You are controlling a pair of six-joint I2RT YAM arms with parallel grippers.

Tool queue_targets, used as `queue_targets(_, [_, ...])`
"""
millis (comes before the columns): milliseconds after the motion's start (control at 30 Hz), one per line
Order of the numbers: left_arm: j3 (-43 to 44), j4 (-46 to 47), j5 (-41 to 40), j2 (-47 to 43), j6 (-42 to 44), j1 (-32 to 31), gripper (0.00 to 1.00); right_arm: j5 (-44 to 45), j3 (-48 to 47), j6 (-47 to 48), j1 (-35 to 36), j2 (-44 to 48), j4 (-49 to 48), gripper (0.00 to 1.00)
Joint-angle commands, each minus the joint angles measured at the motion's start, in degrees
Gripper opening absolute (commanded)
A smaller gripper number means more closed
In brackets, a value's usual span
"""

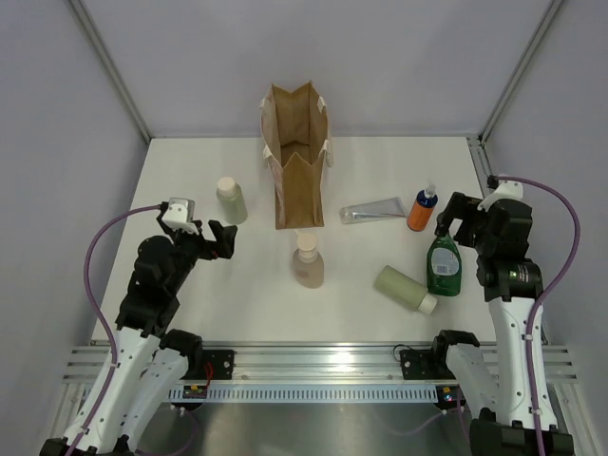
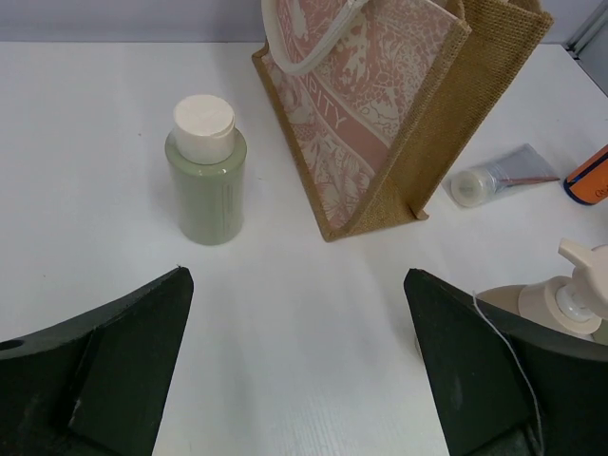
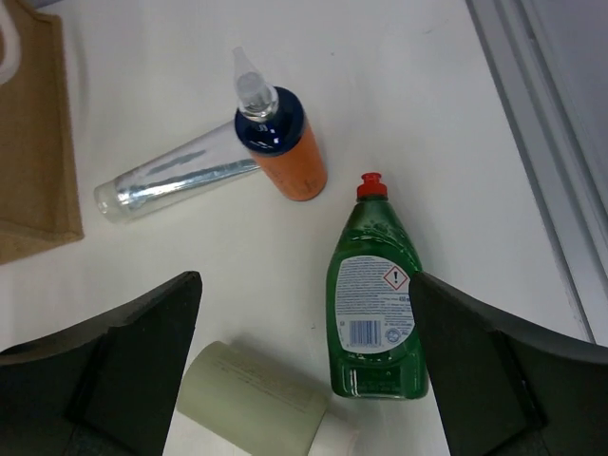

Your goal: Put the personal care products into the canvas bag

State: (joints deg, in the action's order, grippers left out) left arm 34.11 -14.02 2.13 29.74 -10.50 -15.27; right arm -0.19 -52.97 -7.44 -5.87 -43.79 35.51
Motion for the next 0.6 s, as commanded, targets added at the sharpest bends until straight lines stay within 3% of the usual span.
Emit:
queue_targets(0, [2.1, 2.7, 2.0, 0.1, 0.7, 0.2, 0.99, -13.8, -4.6, 6.1, -0.2, 2.1, 0.9, 0.99])
queue_targets(67, [2.1, 2.7, 2.0, 0.3, 0.0, 0.2, 0.99, -22.4, -8.5, 12.3, -0.2, 2.2, 6.2, 0.99])
queue_targets(100, [2.2, 2.8, 1.7, 0.4, -0.4, 0.2, 0.99, -34.4, -9.6, 21.7, -0.2, 2.2, 8.3, 1.0])
queue_targets(200, [2.7, 2.5, -0.9, 1.0, -3.0, 0.2, 0.99, -53.5, -12.9, 39.9, -0.2, 1.1, 22.3, 1.0])
queue_targets(267, [3.3, 1.9, -3.7, 1.7, -5.0, 0.2, 0.99, -55.2, -11.5, 38.7, -0.2, 1.2, 21.4, 1.0])
queue_targets(300, [3.7, 1.3, -5.2, 2.9, -6.4, 0.2, 0.99, -54.8, -10.1, 31.9, -0.2, 1.3, 18.4, 1.0])
queue_targets(367, [6.8, -3.5, -10.0, 5.2, -10.8, 0.2, 0.99, -55.7, -6.1, 28.7, -0.2, 1.2, 10.8, 0.99])
queue_targets(467, [12.5, -14.8, -15.1, 11.7, -18.6, 0.2, 0.98, -55.2, -2.7, 28.3, -0.2, 0.2, 6.2, 1.0])
queue_targets(567, [16.1, -16.5, -13.7, 16.2, -20.4, 0.2, 0.97, -54.8, 0.2, 30.6, -0.4, 0.8, 5.9, 1.0])
